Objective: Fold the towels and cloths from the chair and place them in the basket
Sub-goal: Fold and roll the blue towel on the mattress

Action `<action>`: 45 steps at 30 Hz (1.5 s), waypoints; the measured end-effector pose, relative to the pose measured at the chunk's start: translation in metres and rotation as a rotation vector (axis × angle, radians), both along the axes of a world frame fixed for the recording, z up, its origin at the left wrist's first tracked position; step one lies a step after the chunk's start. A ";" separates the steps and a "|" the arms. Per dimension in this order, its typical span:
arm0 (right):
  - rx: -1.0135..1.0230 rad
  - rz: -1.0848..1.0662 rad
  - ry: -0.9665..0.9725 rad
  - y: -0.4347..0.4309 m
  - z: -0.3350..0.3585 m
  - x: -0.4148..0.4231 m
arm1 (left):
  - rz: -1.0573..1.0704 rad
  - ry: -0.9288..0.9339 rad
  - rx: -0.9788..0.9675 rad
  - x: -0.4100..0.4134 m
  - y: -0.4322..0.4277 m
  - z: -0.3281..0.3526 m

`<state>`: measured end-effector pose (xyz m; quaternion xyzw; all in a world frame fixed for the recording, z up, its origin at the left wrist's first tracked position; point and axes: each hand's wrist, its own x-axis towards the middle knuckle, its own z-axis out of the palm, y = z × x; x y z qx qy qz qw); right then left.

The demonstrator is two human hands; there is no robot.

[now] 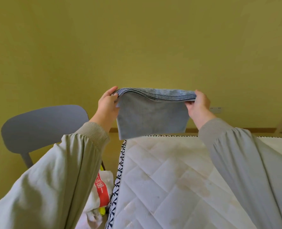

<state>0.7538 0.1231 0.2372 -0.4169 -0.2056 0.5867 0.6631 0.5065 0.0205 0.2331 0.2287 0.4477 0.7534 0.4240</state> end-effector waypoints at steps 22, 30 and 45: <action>-0.629 0.187 -1.010 -0.121 -0.356 0.068 | 0.003 0.009 -0.854 0.045 -0.138 -0.336; -0.301 0.246 -1.962 -0.157 -0.348 0.056 | -0.236 1.307 -1.157 0.039 -0.145 -0.334; 0.163 0.762 -2.124 -0.113 -0.365 -0.027 | -0.154 1.625 -0.577 0.038 -0.064 -0.364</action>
